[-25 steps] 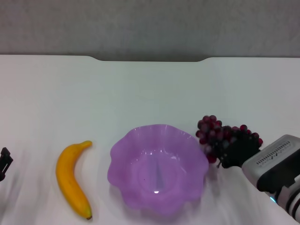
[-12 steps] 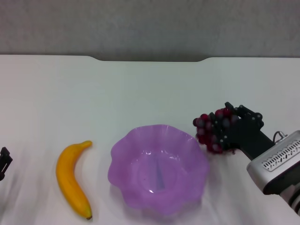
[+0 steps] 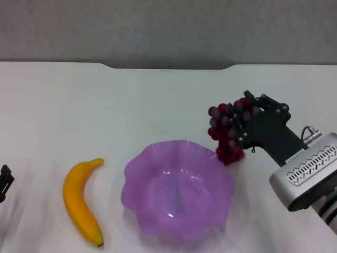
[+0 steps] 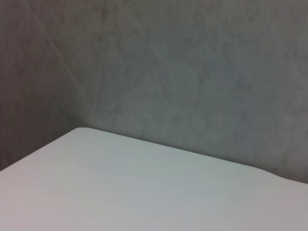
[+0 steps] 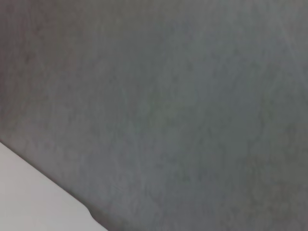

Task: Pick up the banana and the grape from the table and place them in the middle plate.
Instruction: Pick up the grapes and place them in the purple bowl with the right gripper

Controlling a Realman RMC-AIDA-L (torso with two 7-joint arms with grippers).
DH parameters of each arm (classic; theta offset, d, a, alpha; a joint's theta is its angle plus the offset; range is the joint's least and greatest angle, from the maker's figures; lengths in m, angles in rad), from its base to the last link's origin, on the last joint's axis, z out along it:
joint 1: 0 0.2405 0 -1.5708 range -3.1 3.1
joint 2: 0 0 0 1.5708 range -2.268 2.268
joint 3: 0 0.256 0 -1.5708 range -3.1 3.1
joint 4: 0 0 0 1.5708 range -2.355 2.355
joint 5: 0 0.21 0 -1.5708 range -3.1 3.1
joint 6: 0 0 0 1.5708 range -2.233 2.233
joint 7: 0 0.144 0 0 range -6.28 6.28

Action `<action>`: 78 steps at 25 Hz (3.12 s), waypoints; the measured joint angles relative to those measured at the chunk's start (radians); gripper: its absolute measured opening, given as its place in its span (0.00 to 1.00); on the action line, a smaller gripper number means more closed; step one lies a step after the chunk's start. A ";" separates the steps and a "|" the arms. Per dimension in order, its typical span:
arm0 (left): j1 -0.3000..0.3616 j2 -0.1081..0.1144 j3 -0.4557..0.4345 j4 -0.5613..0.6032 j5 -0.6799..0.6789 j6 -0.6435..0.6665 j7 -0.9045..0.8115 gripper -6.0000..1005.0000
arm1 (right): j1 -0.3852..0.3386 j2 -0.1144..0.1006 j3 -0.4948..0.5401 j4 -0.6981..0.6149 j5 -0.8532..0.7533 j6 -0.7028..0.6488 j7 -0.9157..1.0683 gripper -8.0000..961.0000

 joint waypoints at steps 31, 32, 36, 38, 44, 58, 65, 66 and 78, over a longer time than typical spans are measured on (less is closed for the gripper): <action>-0.004 0.000 -0.023 -0.001 0.004 0.005 0.000 0.89 | 0.086 0.005 -0.027 0.183 0.014 0.118 -0.172 0.34; -0.004 0.000 -0.023 -0.002 0.004 0.010 0.000 0.89 | 0.084 0.006 -0.035 0.175 0.020 0.118 -0.171 0.34; -0.003 -0.001 -0.023 -0.013 0.002 0.025 0.000 0.89 | 0.113 0.006 -0.080 0.100 0.102 0.105 -0.169 0.33; -0.002 0.000 -0.023 -0.013 0.002 0.025 0.000 0.89 | 0.132 0.007 -0.099 0.073 0.140 0.104 -0.168 0.33; -0.002 0.000 -0.023 -0.015 0.003 0.025 0.000 0.89 | 0.139 0.010 -0.147 -0.001 0.202 0.099 -0.153 0.33; -0.004 -0.003 -0.022 -0.015 0.007 0.026 0.000 0.89 | 0.273 0.016 -0.282 -0.285 0.214 0.040 0.241 0.30; -0.004 -0.003 -0.022 -0.015 0.004 0.026 0.000 0.89 | 0.285 0.016 -0.356 -0.320 0.206 0.023 0.276 0.30; -0.005 -0.003 -0.022 -0.015 0.004 0.026 0.000 0.89 | 0.285 0.016 -0.356 -0.320 0.206 0.023 0.276 0.30; -0.006 -0.002 -0.023 -0.015 0.003 0.026 0.000 0.89 | 0.263 0.016 -0.412 -0.364 0.210 -0.175 0.289 0.51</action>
